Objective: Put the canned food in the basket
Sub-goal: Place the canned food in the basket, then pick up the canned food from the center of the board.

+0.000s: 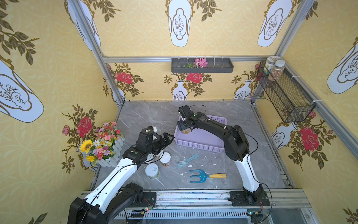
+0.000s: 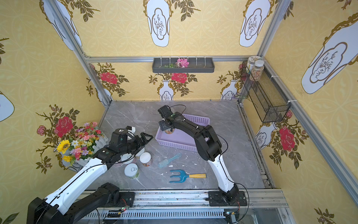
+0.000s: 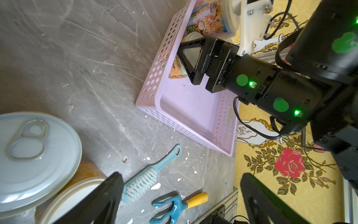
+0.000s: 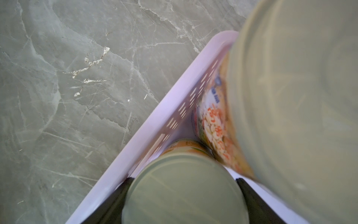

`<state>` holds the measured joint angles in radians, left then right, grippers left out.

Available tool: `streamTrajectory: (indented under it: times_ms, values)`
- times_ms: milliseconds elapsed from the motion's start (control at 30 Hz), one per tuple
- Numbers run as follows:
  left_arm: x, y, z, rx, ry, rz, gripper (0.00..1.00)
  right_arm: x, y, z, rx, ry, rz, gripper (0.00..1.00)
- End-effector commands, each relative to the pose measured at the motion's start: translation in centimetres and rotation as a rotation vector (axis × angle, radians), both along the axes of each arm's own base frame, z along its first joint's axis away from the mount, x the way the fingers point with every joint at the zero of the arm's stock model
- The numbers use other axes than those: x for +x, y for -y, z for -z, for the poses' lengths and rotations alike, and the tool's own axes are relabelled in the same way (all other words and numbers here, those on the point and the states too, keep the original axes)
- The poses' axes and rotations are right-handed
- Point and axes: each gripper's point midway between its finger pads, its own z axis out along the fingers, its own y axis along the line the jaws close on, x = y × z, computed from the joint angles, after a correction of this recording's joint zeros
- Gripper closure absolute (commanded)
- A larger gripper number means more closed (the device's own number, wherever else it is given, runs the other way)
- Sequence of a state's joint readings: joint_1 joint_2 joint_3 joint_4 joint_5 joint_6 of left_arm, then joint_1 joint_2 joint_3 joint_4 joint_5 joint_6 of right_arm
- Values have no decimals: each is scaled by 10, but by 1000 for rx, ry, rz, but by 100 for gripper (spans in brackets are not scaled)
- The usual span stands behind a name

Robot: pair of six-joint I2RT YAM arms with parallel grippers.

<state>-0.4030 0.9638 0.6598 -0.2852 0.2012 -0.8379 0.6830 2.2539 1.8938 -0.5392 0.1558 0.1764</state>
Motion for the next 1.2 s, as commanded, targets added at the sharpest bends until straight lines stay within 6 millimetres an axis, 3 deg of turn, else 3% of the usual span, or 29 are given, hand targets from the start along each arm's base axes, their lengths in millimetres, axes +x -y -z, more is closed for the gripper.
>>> streamTrajectory:
  times_ms: [0, 100, 267, 567, 733, 967, 1167]
  values:
    - [0, -2, 1, 11, 3, -2, 0, 8, -2, 0, 3, 38, 6, 18]
    - [-1, -3, 2, 14, 0, -4, 0, 8, -1, -3, 6, 42, 8, 9]
    - [-1, -5, 3, 31, -4, -14, 0, 7, -2, -12, 21, 50, 6, 1]
    - [3, -35, 9, 211, -42, -115, 0, -3, -4, -39, 65, 66, -19, 3]
    - [6, -56, 1, 391, -56, -184, 0, -25, -4, -65, 132, 77, -47, 3]
    - [3, -60, 3, 509, -103, -193, 0, -64, 9, -99, 237, 77, -61, 3]
    - [4, -60, 16, 543, -160, -193, 0, -105, 14, -113, 312, 72, -115, 3]
